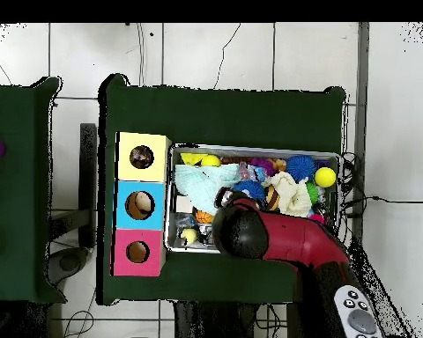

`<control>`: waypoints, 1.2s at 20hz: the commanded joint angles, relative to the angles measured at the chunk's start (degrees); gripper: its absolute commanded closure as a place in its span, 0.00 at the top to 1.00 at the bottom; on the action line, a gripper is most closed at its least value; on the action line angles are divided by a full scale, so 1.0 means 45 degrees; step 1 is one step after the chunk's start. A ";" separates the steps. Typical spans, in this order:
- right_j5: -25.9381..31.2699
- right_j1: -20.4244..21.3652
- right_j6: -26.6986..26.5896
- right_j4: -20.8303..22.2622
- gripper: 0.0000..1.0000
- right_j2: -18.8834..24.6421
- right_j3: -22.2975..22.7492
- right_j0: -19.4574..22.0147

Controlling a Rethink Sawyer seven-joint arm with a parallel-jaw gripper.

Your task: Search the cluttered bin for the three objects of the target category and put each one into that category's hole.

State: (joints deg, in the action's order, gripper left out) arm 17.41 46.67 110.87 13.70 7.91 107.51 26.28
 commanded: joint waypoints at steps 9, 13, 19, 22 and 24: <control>0.1701 -0.1018 -0.2002 0.2648 0.00 0.0822 -0.2209 0.0242; 0.1751 -0.1464 -0.2683 0.3284 0.00 0.1152 -0.2897 0.0871; 0.2178 -0.2081 -0.4063 0.4039 0.00 0.2276 -0.3873 0.2217; 0.2380 -0.2421 -0.4528 0.4344 0.00 0.2840 -0.4237 0.2772; 0.2497 -0.2669 -0.4792 0.4601 0.00 0.3209 -0.4469 0.3082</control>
State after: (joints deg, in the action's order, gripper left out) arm 20.06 39.63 110.20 28.64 14.34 93.84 36.21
